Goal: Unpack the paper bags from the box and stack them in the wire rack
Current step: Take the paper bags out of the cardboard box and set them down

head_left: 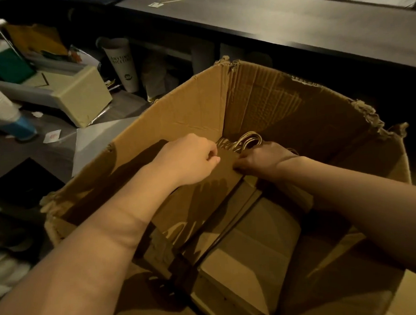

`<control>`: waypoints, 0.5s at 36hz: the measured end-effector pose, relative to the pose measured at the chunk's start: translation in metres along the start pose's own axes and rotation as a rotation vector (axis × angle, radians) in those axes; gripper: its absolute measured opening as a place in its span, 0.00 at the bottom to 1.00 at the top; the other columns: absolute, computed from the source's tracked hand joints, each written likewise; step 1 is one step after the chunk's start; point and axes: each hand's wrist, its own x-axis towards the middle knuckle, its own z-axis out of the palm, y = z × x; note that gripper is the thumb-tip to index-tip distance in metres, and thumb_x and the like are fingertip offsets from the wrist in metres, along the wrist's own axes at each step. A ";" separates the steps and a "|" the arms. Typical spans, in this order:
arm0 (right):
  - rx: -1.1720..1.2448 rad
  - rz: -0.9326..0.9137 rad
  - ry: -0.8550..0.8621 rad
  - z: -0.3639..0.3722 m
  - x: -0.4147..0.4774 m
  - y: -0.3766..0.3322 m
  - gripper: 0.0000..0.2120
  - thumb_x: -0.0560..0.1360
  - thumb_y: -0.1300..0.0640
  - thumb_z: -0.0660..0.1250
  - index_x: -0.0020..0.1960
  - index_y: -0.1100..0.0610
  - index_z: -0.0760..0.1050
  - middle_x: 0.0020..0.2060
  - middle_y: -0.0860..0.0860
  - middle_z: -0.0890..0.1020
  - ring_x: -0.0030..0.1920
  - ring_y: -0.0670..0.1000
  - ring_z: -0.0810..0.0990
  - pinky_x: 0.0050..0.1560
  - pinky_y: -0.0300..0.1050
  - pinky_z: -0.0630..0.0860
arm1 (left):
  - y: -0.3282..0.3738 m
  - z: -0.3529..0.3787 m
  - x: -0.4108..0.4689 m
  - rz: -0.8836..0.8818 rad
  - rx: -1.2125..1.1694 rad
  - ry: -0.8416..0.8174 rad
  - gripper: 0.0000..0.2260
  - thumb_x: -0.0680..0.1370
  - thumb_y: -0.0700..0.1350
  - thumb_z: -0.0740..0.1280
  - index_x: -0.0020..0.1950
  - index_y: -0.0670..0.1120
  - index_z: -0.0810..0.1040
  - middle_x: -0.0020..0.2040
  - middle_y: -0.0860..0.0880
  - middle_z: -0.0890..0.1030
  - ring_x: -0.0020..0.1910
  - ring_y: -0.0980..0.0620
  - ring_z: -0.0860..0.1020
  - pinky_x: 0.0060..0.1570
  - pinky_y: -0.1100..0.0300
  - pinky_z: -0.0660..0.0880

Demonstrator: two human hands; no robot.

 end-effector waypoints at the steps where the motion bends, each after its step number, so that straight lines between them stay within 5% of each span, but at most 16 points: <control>1: -0.001 0.003 0.016 -0.001 0.001 0.001 0.13 0.81 0.51 0.57 0.64 0.48 0.69 0.58 0.52 0.76 0.54 0.54 0.77 0.48 0.50 0.77 | -0.001 0.000 0.000 -0.001 0.001 -0.004 0.13 0.80 0.53 0.59 0.60 0.51 0.77 0.51 0.52 0.80 0.49 0.53 0.78 0.48 0.52 0.78; 5: 0.045 -0.001 0.131 -0.012 -0.002 0.006 0.12 0.81 0.53 0.57 0.62 0.49 0.73 0.55 0.49 0.77 0.56 0.51 0.77 0.45 0.43 0.72 | -0.003 0.001 0.002 -0.008 -0.001 -0.030 0.13 0.80 0.53 0.58 0.60 0.51 0.76 0.51 0.52 0.80 0.48 0.53 0.78 0.48 0.51 0.78; 10: 0.077 -0.021 0.337 -0.034 -0.011 0.007 0.15 0.80 0.54 0.56 0.64 0.51 0.74 0.58 0.51 0.78 0.59 0.52 0.78 0.51 0.49 0.79 | -0.003 -0.002 0.000 -0.020 -0.014 -0.061 0.14 0.80 0.53 0.59 0.64 0.52 0.74 0.55 0.51 0.79 0.52 0.52 0.77 0.52 0.51 0.77; 18: 0.125 -0.152 0.700 -0.057 -0.022 0.003 0.16 0.77 0.56 0.54 0.54 0.59 0.79 0.43 0.57 0.83 0.42 0.57 0.82 0.36 0.52 0.80 | 0.001 0.002 0.002 0.008 0.002 0.011 0.28 0.79 0.59 0.58 0.76 0.50 0.57 0.66 0.48 0.73 0.60 0.50 0.75 0.49 0.57 0.75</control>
